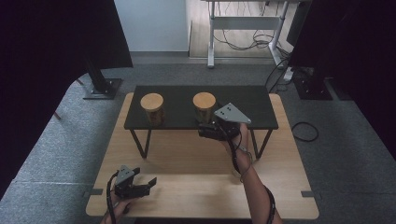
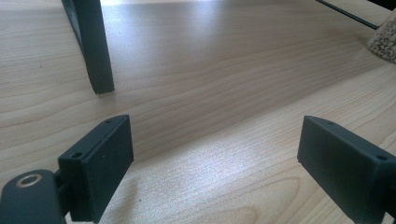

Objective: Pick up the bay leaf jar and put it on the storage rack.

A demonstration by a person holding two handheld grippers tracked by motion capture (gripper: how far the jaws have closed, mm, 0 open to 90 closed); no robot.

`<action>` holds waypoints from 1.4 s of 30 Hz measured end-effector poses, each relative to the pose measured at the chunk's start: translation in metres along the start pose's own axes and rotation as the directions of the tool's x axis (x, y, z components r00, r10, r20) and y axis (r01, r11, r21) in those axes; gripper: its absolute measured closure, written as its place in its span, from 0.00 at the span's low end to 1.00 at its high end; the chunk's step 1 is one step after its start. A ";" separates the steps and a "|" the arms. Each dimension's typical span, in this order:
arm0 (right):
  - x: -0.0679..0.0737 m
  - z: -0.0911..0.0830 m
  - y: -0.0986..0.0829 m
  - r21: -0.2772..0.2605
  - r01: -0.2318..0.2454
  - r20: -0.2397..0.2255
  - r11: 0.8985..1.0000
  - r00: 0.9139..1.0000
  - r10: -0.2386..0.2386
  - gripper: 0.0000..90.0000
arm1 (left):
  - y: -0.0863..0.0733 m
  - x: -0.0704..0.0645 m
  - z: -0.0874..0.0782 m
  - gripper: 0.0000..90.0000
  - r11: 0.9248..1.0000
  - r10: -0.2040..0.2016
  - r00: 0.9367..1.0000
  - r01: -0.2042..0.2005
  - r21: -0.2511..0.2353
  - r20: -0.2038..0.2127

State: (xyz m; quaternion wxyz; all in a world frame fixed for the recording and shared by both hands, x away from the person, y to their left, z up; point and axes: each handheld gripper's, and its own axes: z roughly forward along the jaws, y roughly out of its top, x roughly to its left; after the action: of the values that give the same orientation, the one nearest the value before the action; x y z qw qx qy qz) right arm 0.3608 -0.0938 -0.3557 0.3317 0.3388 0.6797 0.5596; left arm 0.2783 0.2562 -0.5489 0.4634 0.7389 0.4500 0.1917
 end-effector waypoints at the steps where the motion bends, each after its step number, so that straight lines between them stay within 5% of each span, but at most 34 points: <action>1: 0.000 -0.001 -0.001 -0.001 -0.005 -0.004 1.000 1.000 0.005 0.10 | 0.000 0.000 0.000 0.11 1.000 0.000 1.000 0.000 0.000 0.000; 24: 0.004 -0.038 -0.017 -0.062 -0.063 -0.078 0.996 0.995 0.058 0.11 | 0.000 -0.001 0.000 0.11 1.000 0.006 1.000 -0.006 0.002 -0.008; 42: 0.018 -0.084 -0.050 -0.094 -0.091 -0.122 0.991 0.989 0.079 0.11 | 0.000 -0.003 0.001 0.11 1.000 0.012 1.000 -0.011 0.005 -0.016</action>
State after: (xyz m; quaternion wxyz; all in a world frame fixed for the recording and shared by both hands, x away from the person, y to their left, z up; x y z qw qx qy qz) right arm 0.2764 -0.1315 -0.3934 0.2833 0.3168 0.6544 0.6254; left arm 0.2772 0.2539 -0.5489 0.4567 0.7411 0.4500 0.1992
